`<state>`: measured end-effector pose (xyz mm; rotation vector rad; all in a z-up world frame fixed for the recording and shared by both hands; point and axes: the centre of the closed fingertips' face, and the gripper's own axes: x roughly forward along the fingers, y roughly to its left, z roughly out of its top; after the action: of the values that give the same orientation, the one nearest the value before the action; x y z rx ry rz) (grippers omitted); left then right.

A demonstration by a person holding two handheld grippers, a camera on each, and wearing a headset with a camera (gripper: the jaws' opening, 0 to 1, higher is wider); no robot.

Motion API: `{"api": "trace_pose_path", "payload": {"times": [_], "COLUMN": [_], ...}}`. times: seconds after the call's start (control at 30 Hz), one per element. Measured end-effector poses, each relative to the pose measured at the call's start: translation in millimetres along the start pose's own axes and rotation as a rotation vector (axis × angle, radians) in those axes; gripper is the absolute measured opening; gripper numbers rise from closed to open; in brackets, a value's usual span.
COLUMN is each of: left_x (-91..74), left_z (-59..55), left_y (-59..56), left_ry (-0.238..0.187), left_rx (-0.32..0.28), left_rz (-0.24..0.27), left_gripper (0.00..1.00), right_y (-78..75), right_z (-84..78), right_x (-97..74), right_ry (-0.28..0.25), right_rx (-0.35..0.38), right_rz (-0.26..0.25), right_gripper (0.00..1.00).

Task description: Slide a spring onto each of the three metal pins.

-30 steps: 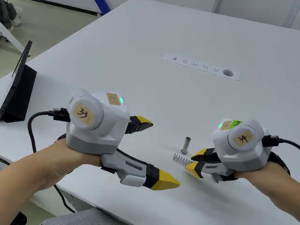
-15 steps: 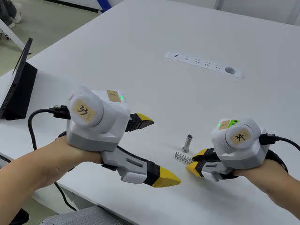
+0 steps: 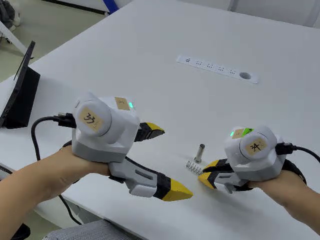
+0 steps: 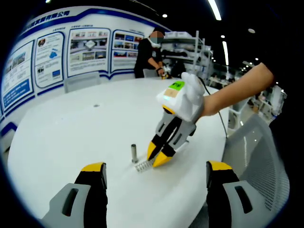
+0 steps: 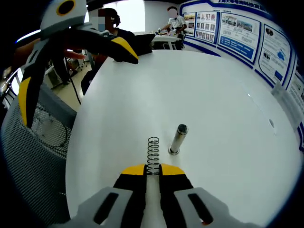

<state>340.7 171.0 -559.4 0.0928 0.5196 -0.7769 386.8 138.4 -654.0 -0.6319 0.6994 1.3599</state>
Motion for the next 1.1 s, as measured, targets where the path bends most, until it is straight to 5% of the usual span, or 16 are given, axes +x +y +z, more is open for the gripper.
{"api": "trace_pose_path", "payload": {"times": [0.6,1.1], "left_x": [13.1,18.5], "left_z": [23.6,35.9], "left_y": [-22.0,-41.1], "left_ry": [-0.036,-0.074], "left_rx": [0.060,0.101], "left_rz": [-0.053,-0.109], "left_gripper": [0.65,0.35], "right_y": [26.7,45.9], "right_z": [40.9,43.9], "right_x": [-77.3,-100.7], "right_ry": [-0.082,-0.080], "right_rx": [-0.206,-0.400], "right_rz": [0.061,0.085], "right_gripper": [0.11,0.11]}}
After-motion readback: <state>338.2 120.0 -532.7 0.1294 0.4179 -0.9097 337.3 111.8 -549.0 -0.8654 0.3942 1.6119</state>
